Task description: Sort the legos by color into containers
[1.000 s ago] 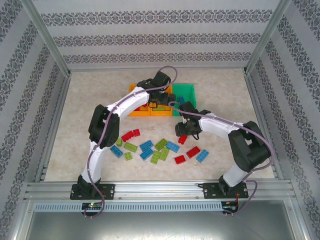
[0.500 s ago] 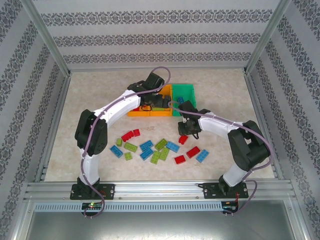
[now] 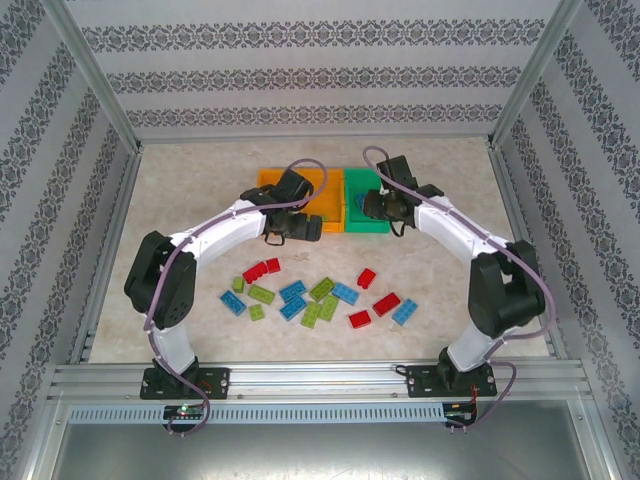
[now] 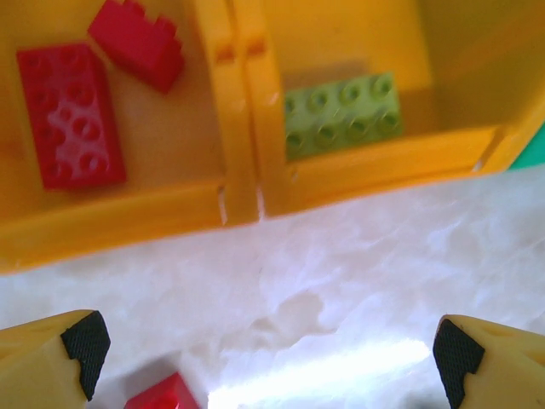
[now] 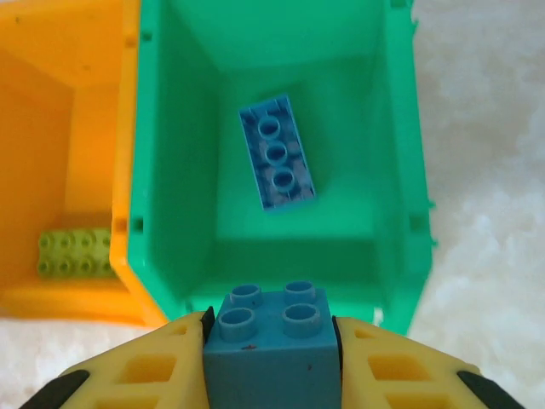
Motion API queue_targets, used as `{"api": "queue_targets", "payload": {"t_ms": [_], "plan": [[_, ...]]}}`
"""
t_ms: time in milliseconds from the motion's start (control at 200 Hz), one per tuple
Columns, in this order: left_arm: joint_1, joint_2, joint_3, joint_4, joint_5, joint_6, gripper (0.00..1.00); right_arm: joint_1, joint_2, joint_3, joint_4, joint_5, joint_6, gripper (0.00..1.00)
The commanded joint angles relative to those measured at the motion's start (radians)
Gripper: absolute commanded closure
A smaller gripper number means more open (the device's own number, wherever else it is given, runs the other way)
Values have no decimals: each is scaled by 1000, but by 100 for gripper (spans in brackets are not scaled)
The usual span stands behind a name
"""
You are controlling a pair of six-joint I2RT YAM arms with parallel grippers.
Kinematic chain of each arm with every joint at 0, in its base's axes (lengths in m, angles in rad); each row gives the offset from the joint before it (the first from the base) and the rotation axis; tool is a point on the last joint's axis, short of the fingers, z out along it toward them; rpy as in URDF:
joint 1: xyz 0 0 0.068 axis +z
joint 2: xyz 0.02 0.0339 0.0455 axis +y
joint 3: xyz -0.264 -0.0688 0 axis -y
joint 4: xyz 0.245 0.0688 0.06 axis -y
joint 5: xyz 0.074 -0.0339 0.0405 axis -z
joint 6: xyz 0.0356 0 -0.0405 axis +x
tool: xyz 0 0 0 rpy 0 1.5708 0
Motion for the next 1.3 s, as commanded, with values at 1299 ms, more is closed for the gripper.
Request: {"api": "queue_targets", "payload": {"t_ms": [1299], "plan": [[9, -56, -192, -117, -18, -18, 11, -6, 110, 89, -38, 2, 36, 33]]}}
